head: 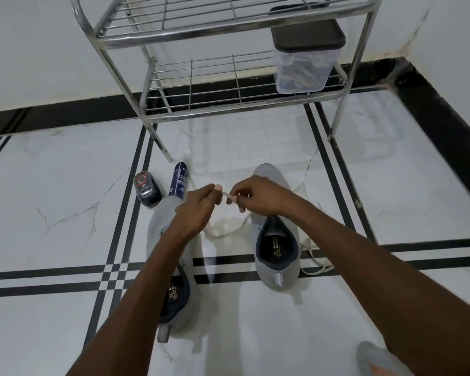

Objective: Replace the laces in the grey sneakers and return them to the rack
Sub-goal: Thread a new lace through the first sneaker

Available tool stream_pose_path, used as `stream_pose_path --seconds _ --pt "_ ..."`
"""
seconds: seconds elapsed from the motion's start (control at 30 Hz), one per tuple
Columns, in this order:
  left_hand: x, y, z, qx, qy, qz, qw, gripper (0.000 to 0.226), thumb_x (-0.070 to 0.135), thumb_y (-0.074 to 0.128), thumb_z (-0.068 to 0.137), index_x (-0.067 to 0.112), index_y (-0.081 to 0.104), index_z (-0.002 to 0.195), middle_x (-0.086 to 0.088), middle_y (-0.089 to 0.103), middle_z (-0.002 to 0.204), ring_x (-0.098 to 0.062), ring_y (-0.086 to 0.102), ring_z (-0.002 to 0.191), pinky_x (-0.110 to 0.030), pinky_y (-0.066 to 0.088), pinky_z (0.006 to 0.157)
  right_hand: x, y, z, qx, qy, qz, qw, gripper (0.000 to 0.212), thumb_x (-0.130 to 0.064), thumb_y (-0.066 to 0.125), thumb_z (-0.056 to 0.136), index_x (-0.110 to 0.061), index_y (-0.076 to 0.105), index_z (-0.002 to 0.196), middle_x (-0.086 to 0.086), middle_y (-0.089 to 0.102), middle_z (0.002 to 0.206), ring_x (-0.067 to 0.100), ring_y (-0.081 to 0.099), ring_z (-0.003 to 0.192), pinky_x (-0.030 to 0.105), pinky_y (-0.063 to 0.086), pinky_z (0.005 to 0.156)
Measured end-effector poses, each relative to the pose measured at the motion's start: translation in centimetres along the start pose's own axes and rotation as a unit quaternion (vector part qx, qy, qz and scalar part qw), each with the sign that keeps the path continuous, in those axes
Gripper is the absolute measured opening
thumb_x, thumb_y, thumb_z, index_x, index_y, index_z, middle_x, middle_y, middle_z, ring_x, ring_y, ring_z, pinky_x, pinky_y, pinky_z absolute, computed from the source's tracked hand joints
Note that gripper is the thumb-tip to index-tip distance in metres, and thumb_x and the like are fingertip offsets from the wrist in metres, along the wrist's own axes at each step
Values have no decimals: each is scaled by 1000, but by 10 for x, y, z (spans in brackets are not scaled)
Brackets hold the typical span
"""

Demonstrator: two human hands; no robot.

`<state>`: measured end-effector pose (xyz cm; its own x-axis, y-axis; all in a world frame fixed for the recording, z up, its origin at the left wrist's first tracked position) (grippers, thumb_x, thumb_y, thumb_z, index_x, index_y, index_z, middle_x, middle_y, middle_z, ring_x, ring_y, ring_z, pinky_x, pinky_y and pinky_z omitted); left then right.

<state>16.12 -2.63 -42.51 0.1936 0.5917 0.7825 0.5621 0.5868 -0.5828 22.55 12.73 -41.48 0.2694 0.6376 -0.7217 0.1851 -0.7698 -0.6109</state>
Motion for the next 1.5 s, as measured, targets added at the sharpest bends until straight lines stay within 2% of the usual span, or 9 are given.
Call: stream_pose_path --seconds 0.1,0.23,0.4,0.6,0.77,0.97,1.07,1.13,1.5 --pt "-12 -15 -3 14 3 -42 999 45 47 37 105 15 54 78 -18 64 95 -29 57 87 -40 42 90 17 -12 13 23 65 33 997 23 -10 56 95 -16 77 102 0 74 93 13 65 84 23 51 70" --pt "-19 -14 -4 21 1 -47 999 44 49 38 100 17 59 79 -5 61 80 -16 55 78 -43 40 86 43 -34 13 177 128 55 974 48 -16 62 95 -18 53 143 10 65 131 26 59 123 25 46 95" --pt "-9 1 -4 15 3 -9 1000 42 54 37 96 27 58 73 11 62 71 -11 55 73 -47 42 87 1 17 13 -82 11 24 996 16 -26 57 101 -21 69 111 -3 77 81 8 65 68 23 52 67" --pt "-20 -8 -5 20 -28 10 999 48 64 36 91 26 63 81 3 65 83 -18 60 85 -52 44 99 34 -38 24 201 89 81 972 58 -7 63 93 -21 49 148 10 68 127 17 70 99 29 57 84" --pt "-9 -5 -4 9 -7 28 1000 50 64 37 93 25 66 82 2 68 82 -18 63 84 -51 48 91 -11 19 15 -43 -17 -6 999 22 -31 55 103 -22 68 118 -4 78 88 2 63 56 22 54 65" --pt "-23 -14 -7 33 -10 24 999 41 50 42 105 23 66 86 -10 68 90 -20 63 84 -40 48 82 27 -17 14 207 60 56 975 29 -11 59 97 -14 71 123 10 75 103 13 69 88 12 48 77" --pt "-22 -9 -6 25 -2 37 999 41 53 42 103 26 65 83 -4 67 83 -18 62 80 -41 49 81 7 4 13 84 5 22 996 47 -19 66 96 -24 56 142 0 74 95 4 64 71 22 50 72" --pt "-17 -4 -4 24 7 40 999 39 48 46 105 23 66 83 2 65 76 -14 60 75 -38 47 74 -5 20 15 27 -8 -12 1000 22 -22 59 100 -19 72 117 -1 76 87 1 59 58 21 47 61" --pt "-12 2 -7 168 -31 -273 947 28 26 83 85 3 74 98 -5 76 88 -13 69 67 -25 54 66 16 22 6 59 31 47 997 23 -33 61 100 -22 76 112 -5 73 76 0 61 63 18 41 60"
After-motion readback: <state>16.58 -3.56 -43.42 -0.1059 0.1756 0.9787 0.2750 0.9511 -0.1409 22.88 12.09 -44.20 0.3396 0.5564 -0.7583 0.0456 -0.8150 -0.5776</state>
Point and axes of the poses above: each hand's wrist, its own z-axis towards the middle knuckle, its own y-axis out of the palm, x = y × z, the point moved 5 cm from there along z, towards the middle knuckle
